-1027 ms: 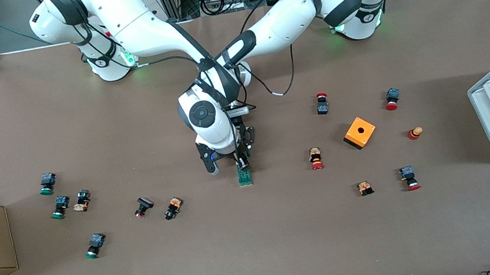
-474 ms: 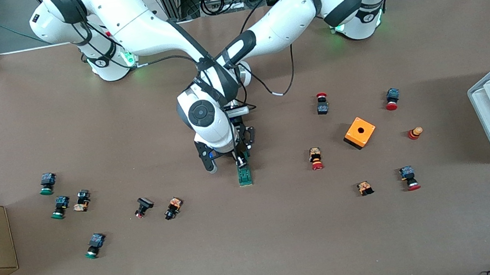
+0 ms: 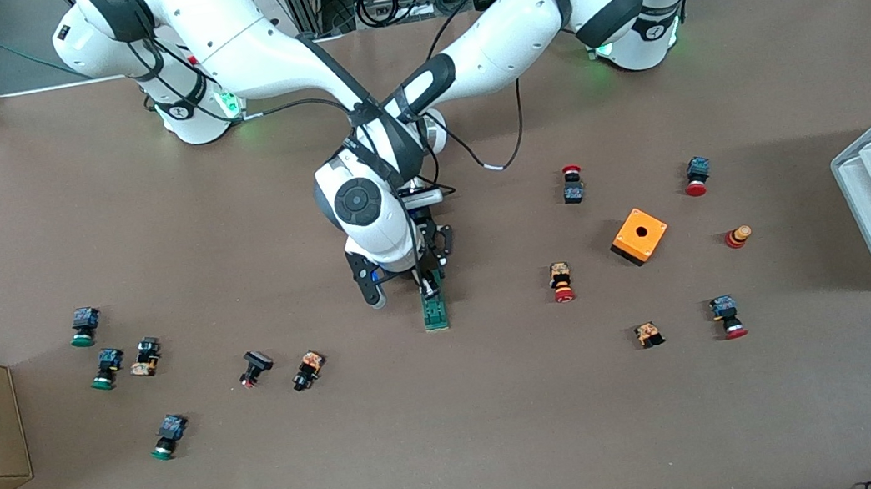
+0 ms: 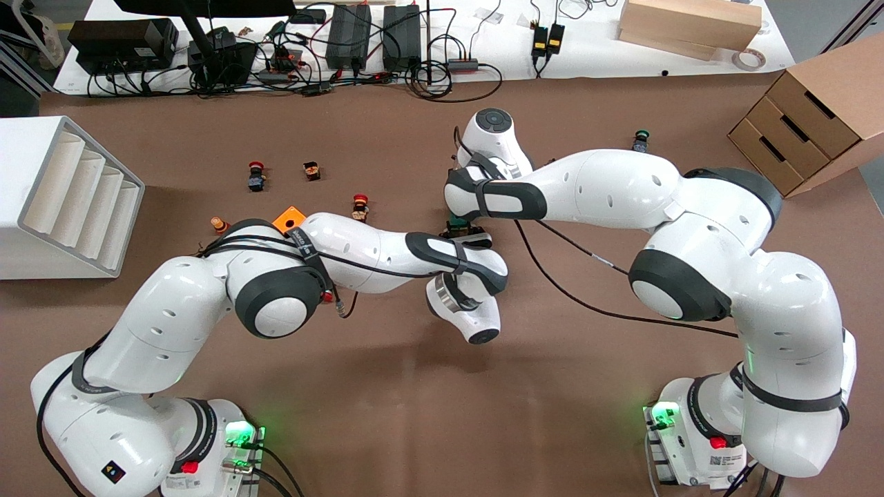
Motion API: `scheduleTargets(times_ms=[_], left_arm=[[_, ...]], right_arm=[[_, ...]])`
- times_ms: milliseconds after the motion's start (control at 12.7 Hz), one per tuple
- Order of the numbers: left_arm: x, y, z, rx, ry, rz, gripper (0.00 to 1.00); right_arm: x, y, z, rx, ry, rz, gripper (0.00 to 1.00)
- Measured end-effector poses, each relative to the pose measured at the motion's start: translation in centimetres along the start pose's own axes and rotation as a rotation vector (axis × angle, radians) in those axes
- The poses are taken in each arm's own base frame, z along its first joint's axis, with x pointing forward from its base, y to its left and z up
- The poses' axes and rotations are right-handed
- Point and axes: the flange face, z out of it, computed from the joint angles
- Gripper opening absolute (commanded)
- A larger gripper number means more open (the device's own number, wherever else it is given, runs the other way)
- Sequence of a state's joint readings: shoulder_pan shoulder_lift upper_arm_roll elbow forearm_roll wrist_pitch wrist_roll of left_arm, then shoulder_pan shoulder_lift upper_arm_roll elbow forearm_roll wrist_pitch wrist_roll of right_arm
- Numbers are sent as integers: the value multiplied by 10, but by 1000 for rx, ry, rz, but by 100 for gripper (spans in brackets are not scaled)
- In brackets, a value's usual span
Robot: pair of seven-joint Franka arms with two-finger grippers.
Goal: Close load switch with both arms
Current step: 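Push the white lever along the switch with the right gripper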
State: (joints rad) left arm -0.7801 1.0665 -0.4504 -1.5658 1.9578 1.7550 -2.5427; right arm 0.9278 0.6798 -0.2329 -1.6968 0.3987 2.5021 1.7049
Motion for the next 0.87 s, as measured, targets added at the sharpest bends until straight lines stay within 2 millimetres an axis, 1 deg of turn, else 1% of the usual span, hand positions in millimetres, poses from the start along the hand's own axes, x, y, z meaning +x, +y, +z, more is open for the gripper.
scheduleTargets(times_ms=[158,395,632,869], left_arm=[[0,0,0,0,0,0,52],[0,0,0,0,0,0,52],[0,0,0,0,0,0,55],[-1,-1,0,0,-1,2,55]], right_arm=[[2,0,0,1,2,-2,38],[3,-1,0,4,3,-16,32],[3,-1,-1,6,3,-20,30],[3,-1,-1,7,3,-20,28]])
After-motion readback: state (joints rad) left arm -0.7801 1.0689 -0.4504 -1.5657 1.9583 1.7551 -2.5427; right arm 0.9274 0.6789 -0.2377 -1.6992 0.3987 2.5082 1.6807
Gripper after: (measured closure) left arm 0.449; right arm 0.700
